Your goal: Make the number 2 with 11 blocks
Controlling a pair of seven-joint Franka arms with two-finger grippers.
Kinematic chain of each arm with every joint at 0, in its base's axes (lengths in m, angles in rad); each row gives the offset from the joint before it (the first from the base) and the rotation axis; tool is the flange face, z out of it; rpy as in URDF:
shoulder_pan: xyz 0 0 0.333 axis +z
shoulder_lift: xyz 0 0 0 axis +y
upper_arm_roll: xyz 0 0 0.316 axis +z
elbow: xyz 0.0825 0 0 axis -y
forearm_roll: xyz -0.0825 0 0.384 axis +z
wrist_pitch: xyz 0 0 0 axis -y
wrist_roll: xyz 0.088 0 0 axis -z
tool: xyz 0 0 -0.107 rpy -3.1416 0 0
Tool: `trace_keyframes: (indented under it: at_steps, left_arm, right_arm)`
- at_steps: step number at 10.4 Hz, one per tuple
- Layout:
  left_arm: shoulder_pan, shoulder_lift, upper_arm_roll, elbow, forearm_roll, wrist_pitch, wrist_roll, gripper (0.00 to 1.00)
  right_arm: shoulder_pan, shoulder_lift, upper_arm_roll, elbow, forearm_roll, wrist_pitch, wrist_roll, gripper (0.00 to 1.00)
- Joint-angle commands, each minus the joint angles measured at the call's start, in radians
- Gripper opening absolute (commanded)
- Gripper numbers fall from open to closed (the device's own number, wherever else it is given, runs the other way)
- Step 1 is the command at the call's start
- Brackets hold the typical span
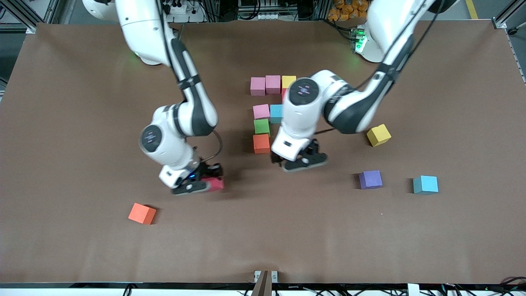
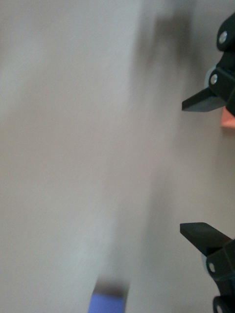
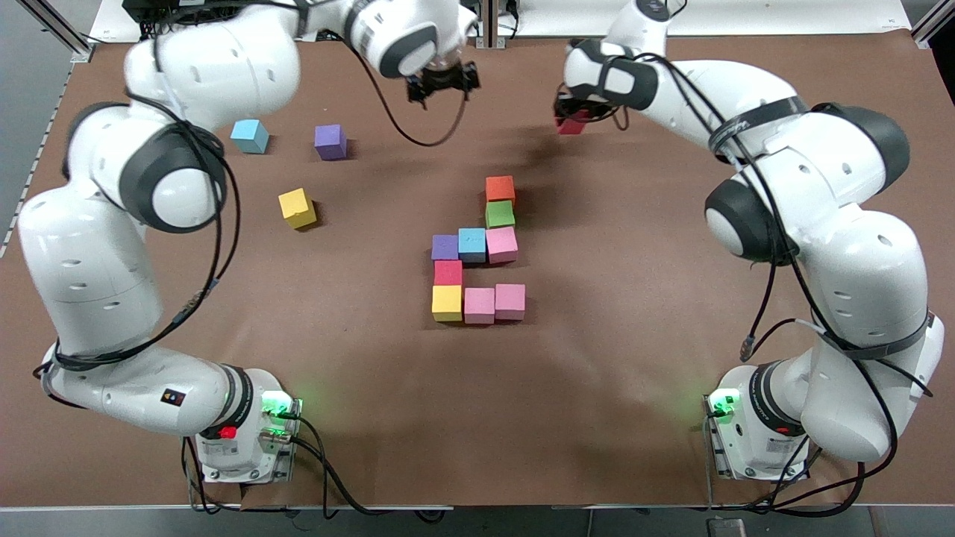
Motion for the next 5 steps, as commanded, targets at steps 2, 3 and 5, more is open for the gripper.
trace_keyframes:
  at_steps: [2,3,5]
  left_arm:
    - [0.147,-0.104,-0.013,-0.13,0.008,-0.033,0.246,1.0]
    - [0.179,-0.129,-0.013,-0.164,0.008,-0.033,0.297,1.0]
    - [0.221,-0.191,-0.021,-0.245,0.007,-0.033,0.367,1.0]
  right_arm:
    - [0.091,0.005,0.016,0.104,-0.103,-0.013,-0.043,0.21]
    - [0.105,0.005,0.053,0.119,-0.11,-0.012,-0.044,0.2]
    - [0.126,0.018,0.096,0.161,-0.181,-0.013,-0.07,0.17]
